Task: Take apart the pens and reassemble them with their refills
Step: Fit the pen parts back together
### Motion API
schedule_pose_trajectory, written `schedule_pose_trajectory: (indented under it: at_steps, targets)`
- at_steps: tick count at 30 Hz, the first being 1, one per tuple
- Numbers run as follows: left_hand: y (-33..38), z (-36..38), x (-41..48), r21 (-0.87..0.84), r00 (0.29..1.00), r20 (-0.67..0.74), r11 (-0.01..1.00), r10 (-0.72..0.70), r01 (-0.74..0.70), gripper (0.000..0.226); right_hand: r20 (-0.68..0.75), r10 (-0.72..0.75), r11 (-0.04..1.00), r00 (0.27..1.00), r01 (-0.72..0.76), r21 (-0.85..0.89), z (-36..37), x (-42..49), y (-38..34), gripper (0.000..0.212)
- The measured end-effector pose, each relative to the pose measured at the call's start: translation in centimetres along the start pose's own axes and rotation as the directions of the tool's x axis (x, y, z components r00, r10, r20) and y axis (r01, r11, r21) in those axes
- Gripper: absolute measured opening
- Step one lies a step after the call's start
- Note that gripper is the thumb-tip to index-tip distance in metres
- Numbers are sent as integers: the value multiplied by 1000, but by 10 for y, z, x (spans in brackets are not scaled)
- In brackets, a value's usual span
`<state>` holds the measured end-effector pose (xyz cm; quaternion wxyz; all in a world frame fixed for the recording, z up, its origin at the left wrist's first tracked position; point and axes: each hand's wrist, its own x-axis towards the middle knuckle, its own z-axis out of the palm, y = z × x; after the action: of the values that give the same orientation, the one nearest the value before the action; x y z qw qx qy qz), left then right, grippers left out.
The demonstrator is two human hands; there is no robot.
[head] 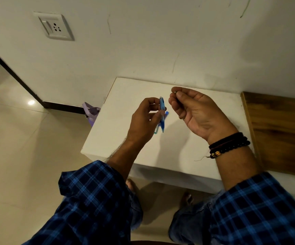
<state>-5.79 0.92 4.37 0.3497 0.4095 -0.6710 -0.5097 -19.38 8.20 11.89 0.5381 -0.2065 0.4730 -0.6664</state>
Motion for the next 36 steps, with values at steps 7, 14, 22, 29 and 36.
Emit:
schedule_pose_trajectory:
  at_steps: [7,14,22,29,36]
  targets:
    - [0,0,0,-10,1000,13,1000,2,-2,25,-113,-149,938,982,104,-330,-5,4,8,12]
    - [-1,1,-1,45,996,34,996,81,-82,23,-59,-373,582,926,184,-792,-7,13,15,12]
    - [0,1,-3,62,990,63,990,124,-128,21,61,-429,346,901,226,-911,-6,17,11,17]
    - [4,-1,-4,65,989,73,989,131,-136,20,90,-441,283,893,234,-930,-3,17,11,16]
    - [4,-1,-4,85,991,84,990,105,-113,21,108,-445,250,889,239,-938,-2,17,11,18]
